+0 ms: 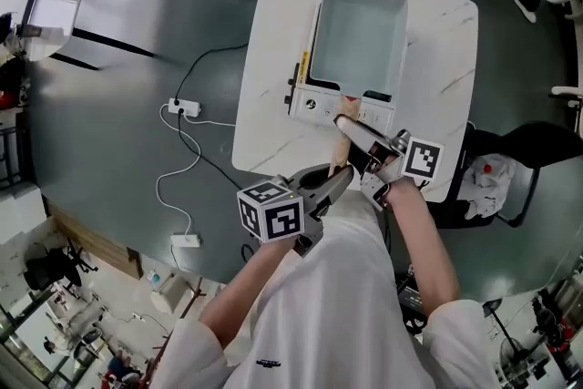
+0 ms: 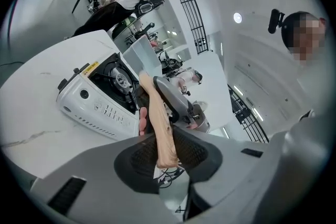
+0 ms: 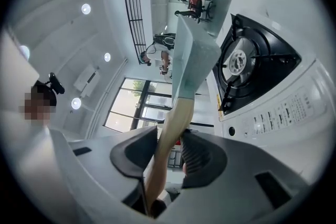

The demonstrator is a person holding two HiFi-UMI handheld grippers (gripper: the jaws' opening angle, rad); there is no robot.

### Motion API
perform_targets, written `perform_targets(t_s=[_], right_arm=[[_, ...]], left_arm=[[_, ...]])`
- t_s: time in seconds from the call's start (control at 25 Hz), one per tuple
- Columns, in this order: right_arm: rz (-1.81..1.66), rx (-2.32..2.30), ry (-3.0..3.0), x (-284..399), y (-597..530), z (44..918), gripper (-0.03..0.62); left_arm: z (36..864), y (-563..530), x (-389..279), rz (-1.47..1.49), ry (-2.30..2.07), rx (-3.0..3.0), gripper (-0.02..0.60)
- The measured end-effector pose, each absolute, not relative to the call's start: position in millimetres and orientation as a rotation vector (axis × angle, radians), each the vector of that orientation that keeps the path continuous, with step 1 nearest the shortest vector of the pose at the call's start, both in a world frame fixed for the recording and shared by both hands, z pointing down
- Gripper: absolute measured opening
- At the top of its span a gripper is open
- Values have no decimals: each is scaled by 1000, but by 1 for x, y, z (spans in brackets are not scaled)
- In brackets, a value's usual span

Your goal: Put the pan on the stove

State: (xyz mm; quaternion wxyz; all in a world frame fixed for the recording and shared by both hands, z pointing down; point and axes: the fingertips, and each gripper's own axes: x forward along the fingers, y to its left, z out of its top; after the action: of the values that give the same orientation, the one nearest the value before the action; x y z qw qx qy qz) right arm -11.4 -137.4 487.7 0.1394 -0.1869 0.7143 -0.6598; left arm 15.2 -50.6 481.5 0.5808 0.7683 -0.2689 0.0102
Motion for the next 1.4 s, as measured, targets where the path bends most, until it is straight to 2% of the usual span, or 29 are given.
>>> perform_targets(t_s=[1.28, 1.36, 1.4], right_arm=[[-2035, -625, 1911, 5, -147, 588, 140], [-2030, -622, 1889, 5, -148, 588, 146], [-2026, -613, 1878, 5, -149, 587, 182]], left_arm=[[580, -57, 31, 113, -623, 1657, 78], [581, -57, 31, 101, -624, 1650, 77], [582, -57, 30, 97, -626, 1648, 77]])
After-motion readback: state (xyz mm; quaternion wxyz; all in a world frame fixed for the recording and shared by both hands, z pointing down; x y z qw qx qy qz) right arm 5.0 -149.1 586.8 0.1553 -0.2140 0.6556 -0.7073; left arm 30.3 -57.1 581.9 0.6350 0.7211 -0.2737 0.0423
